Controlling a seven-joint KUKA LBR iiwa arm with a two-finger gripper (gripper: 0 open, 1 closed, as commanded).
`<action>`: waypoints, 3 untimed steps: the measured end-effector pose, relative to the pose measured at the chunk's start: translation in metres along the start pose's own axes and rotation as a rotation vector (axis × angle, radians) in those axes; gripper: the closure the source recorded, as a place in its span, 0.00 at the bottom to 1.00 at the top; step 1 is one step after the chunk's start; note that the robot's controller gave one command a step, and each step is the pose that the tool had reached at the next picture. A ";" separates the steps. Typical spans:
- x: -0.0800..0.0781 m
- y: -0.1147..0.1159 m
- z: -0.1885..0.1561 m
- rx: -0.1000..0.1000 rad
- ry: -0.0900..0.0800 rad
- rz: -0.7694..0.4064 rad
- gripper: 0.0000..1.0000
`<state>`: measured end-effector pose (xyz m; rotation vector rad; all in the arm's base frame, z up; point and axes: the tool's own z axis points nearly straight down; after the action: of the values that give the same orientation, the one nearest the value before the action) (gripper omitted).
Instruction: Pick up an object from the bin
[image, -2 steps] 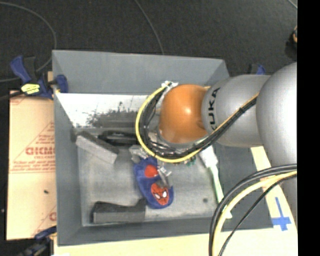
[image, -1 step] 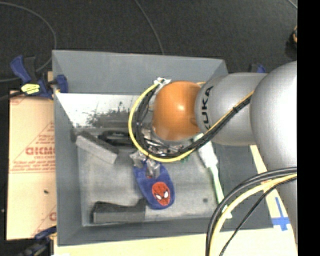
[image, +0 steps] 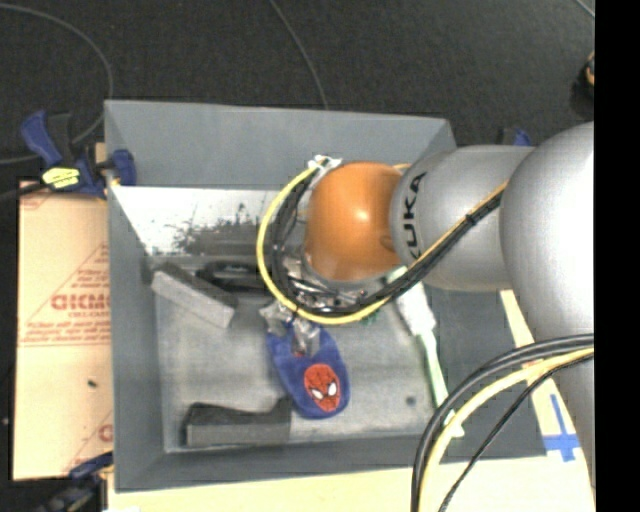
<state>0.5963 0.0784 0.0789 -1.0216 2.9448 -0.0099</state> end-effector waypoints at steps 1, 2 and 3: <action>0.001 0.000 -0.003 -0.001 0.001 0.000 1.00; 0.003 0.002 -0.019 -0.006 0.009 0.002 1.00; 0.001 0.001 -0.038 -0.004 0.006 0.001 1.00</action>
Offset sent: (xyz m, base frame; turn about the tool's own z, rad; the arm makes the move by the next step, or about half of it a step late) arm -0.0001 0.0001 0.0233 0.0000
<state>0.5934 0.0785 0.1169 -1.0224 2.9517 -0.0070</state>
